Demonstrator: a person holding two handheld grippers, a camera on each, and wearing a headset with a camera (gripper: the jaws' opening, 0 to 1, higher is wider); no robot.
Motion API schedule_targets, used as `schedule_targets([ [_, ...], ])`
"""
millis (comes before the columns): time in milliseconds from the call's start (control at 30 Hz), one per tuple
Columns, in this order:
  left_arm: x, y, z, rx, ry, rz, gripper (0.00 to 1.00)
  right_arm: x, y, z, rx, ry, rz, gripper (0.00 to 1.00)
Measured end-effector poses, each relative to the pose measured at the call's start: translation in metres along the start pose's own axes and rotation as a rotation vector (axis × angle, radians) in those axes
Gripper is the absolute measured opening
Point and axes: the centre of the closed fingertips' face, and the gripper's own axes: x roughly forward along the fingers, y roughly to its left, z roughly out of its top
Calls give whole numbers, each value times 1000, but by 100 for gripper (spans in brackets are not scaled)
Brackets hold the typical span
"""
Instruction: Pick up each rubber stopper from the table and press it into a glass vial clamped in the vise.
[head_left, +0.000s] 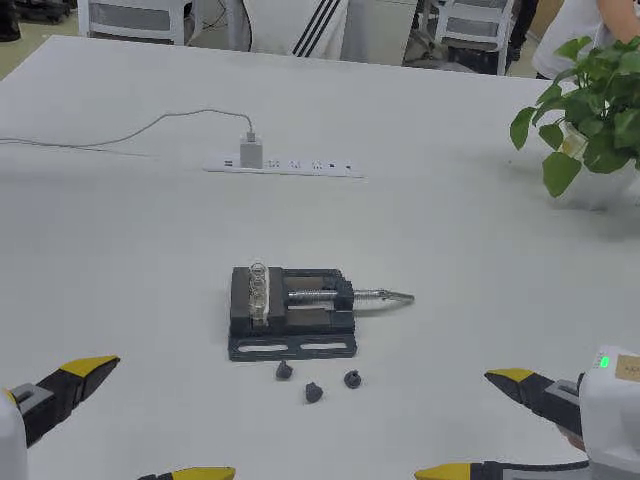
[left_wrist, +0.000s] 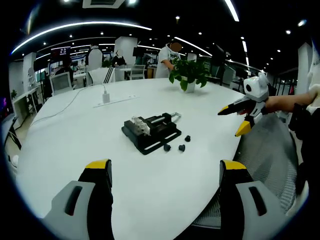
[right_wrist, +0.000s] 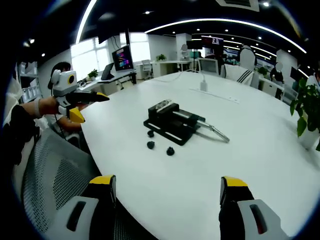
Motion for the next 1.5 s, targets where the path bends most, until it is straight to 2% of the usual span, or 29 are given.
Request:
schedule_targets([
  [267,-1,0,-2,7,6,-3,87,9,-15,14,-11,-8,-88,77],
  [333,-1,1,-3,6,5,-1,87,13,-13,19,-17,-15,-85,71],
  [567,0,0,-8,13,19,-8,86,38,6,29,-32,-16,-38,64],
  [867,-1,3,-13,16,28,-7,86,70,28,30,-46,8,28,51],
  [1033,1,6,-14,25,34,-10,85,88,35,29,-38,24,40,45],
  [1100,2,6,-15,22,34,-10,85,96,36,28,-49,49,21,42],
  [1133,3,6,-16,21,35,-12,85,100,38,29,-54,48,22,40],
  [1267,6,3,-19,23,48,-24,85,111,42,33,0,35,4,34],
  [1500,8,1,-18,27,51,-32,84,122,40,31,5,51,-43,27],
])
